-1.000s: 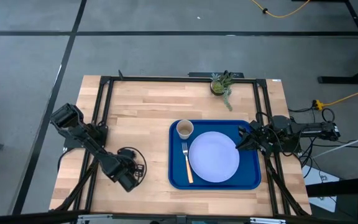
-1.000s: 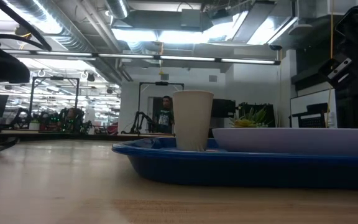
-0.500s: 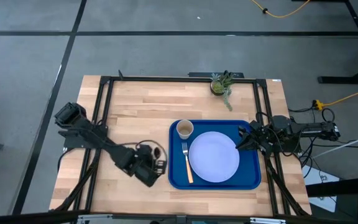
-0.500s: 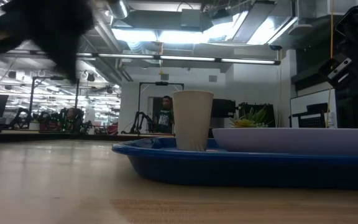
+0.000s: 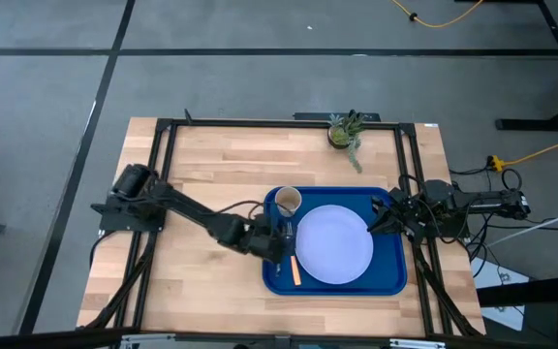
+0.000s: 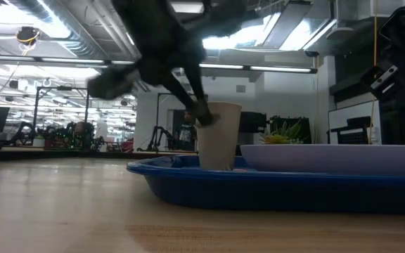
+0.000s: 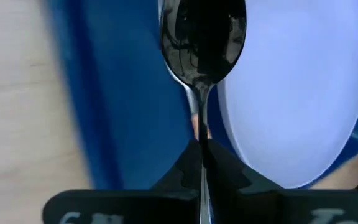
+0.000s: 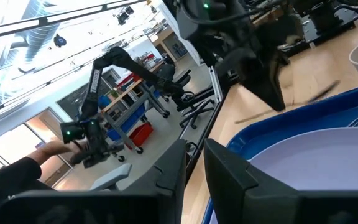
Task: Pick and place plate/cup/fork/spoon on tray
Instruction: Put the black spoon on the blue serving tray to the left of the brown fork
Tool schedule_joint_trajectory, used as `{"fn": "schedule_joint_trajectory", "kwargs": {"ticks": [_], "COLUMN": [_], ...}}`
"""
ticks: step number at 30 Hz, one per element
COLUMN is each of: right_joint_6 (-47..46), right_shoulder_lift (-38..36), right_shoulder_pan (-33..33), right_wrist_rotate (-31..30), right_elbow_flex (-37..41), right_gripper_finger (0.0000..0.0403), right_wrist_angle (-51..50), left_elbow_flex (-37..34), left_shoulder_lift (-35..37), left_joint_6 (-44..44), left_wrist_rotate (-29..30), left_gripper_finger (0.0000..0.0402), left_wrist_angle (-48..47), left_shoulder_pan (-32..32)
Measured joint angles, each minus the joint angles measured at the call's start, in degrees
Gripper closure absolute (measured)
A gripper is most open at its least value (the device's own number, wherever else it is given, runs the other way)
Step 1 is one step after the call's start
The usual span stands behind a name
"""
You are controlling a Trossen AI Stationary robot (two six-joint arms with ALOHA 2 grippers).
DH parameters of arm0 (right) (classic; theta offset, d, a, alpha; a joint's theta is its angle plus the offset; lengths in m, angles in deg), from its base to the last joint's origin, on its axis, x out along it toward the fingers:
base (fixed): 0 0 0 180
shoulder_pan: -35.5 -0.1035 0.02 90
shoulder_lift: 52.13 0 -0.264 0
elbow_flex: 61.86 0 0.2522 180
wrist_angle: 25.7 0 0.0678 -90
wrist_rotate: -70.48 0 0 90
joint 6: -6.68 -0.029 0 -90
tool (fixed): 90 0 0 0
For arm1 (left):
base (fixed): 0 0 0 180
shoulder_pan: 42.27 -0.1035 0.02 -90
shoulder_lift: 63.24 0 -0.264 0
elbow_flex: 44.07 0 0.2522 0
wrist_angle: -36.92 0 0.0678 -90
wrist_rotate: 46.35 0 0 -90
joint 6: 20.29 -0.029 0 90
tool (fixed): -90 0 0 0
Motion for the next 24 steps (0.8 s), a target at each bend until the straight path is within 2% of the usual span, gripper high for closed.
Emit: {"fn": "schedule_joint_trajectory", "kwargs": {"ticks": [3,8,13,20,24], "right_joint_6": [0.0,-0.06,-0.07,-0.12,-0.11], "right_shoulder_lift": [0.0,0.0,0.0,0.0,0.0], "right_shoulder_pan": [-0.01,0.0,0.01,0.0,-0.01], "right_wrist_rotate": [0.0,0.02,0.04,0.18,1.03], "right_elbow_flex": [0.0,0.0,0.0,0.0,0.0], "right_gripper_finger": [0.0338,0.0338,0.0338,0.0338,0.0338], "right_wrist_angle": [0.0,0.01,-0.01,0.0,0.0], "left_elbow_flex": [0.0,0.0,0.01,0.03,0.0], "left_shoulder_lift": [-2.67,-6.45,-6.9,-6.19,-6.24], "left_joint_6": [-1.96,0.3,3.27,7.9,7.67], "left_wrist_rotate": [-1.26,-3.63,-2.39,0.41,0.68], "left_gripper_finger": [0.0401,0.0401,0.0398,0.0399,0.0391], "left_wrist_angle": [3.83,5.43,5.06,-3.23,-3.56], "left_shoulder_pan": [-0.78,-0.3,0.71,0.8,0.8]}}
